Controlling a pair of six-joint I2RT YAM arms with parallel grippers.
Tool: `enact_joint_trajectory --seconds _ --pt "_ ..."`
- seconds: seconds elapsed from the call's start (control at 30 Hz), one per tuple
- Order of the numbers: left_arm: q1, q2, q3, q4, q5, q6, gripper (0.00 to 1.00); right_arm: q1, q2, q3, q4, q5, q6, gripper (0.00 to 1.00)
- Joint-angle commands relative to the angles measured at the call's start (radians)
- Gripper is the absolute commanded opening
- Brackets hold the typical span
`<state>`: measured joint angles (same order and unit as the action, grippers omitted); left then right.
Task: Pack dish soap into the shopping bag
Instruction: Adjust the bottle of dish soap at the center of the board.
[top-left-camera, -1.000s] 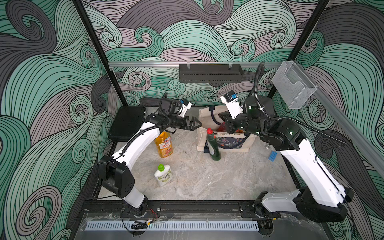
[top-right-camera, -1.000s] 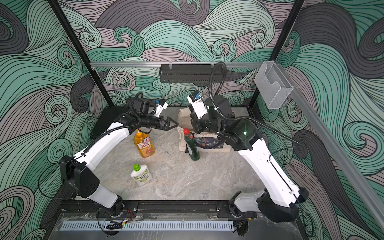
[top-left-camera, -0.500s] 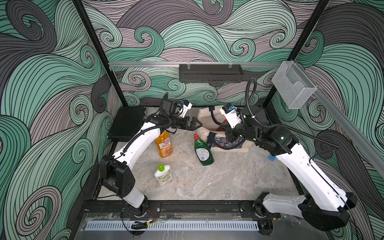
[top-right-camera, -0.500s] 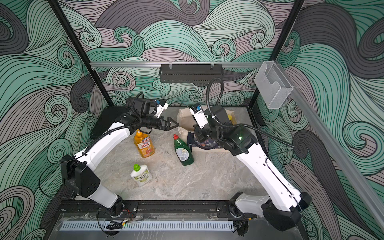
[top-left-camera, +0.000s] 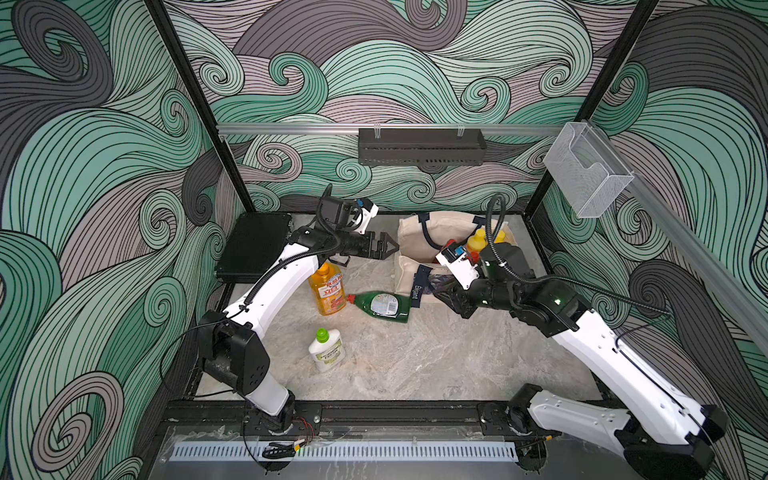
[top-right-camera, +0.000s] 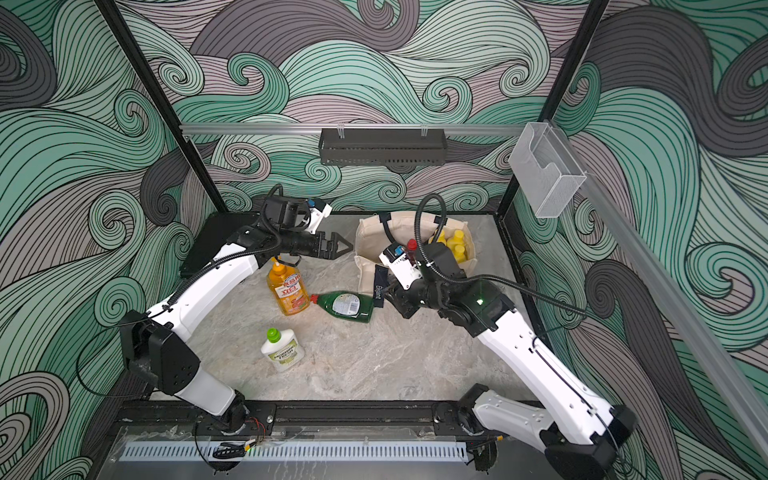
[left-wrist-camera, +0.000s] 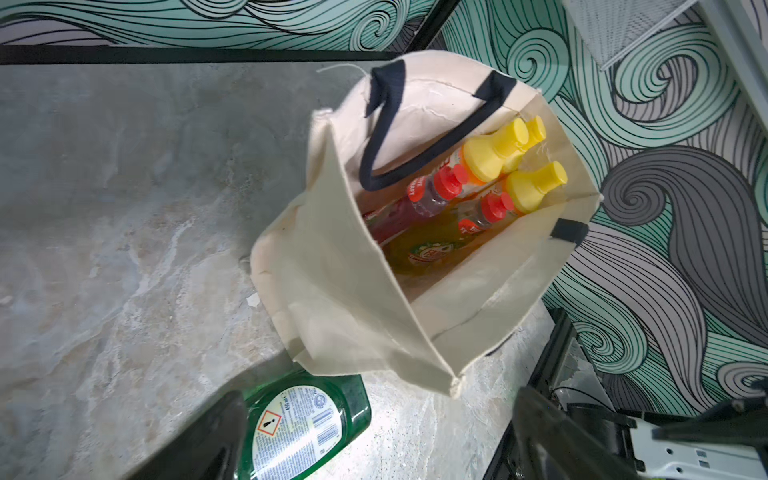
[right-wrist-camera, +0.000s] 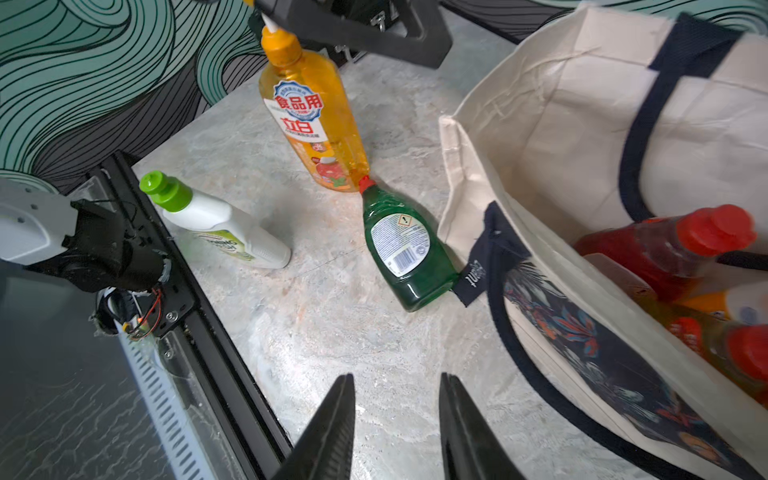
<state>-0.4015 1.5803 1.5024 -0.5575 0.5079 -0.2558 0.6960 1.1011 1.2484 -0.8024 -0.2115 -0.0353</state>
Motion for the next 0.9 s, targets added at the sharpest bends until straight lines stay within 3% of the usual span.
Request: enact_joint_trajectory --seconds 0.0,0.23,0.4,0.6,0.87 --pt "0.013 -0.026 -0.005 -0.033 -0.052 -0.018 0.99 0.038 0.024 -0.012 0.041 -0.046 0.01 0.42" --pt "0.013 -0.013 -0.02 -0.021 -0.122 -0.098 0.99 0.152 0.057 -0.184 0.208 -0.055 0.046 0.47" --pt "0.03 -0.019 -0.013 -0.019 -0.123 -0.094 0.99 0.191 0.167 -0.259 0.388 -0.059 0.016 0.55" --pt "0.116 -0.071 -0.013 -0.007 -0.099 -0.1 0.99 0.192 0.448 -0.135 0.404 0.032 -0.123 0.69" --pt "0.158 -0.106 -0.021 -0.003 -0.082 -0.097 0.99 0.181 0.731 0.09 0.371 0.041 -0.191 0.81"
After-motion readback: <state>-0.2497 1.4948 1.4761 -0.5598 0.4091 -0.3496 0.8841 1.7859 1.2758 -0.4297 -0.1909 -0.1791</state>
